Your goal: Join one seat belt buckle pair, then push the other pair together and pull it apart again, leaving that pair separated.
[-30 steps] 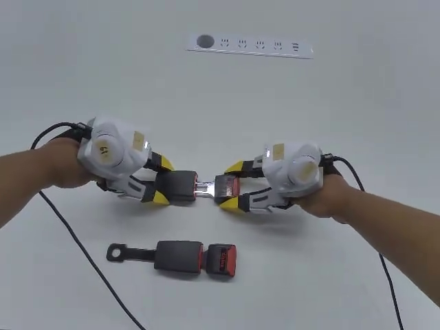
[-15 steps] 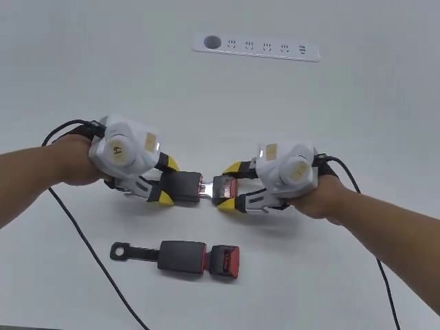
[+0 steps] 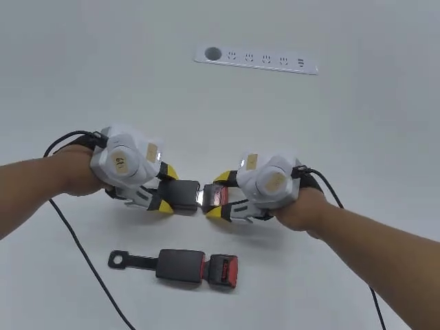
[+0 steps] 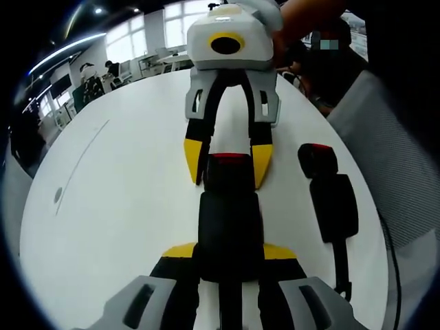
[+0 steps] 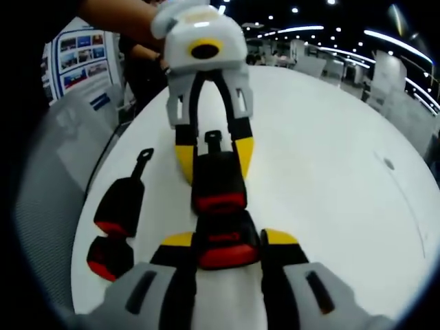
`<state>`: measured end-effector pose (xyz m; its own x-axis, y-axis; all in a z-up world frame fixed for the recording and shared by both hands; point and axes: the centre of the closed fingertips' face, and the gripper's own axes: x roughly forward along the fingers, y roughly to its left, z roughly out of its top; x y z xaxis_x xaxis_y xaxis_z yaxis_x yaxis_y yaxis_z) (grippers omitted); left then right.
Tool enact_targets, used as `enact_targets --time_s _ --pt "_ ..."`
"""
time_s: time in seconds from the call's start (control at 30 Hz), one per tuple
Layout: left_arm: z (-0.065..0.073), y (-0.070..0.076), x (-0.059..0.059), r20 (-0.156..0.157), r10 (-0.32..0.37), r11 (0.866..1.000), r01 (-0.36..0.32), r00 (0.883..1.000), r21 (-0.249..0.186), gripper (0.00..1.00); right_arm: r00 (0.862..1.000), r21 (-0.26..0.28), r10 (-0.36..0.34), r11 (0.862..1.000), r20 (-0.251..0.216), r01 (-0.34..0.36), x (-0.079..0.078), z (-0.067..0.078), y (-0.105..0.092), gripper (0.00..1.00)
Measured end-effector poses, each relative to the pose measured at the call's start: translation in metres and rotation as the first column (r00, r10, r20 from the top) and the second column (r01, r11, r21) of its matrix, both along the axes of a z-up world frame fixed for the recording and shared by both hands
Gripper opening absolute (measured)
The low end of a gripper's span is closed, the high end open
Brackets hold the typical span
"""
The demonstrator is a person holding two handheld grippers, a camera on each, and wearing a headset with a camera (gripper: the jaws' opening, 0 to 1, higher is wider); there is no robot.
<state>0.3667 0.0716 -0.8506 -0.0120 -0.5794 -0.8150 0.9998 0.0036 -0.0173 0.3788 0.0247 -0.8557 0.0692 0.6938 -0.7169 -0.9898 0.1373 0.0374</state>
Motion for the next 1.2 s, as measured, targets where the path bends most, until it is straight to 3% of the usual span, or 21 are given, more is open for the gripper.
enact_targets --time_s 0.27,1.2 --pt "0.0002 -0.0005 -0.0007 0.002 0.001 1.000 -0.001 1.000 0.007 0.33 1.000 -0.025 -0.005 1.000 0.008 0.005 -0.0018 -0.0008 -0.0002 0.36" --pt "0.0001 -0.0009 0.0000 -0.006 0.030 1.000 -0.030 1.000 0.007 0.33 1.000 -0.027 -0.021 0.999 0.017 0.021 -0.0051 -0.0009 -0.0005 0.36"
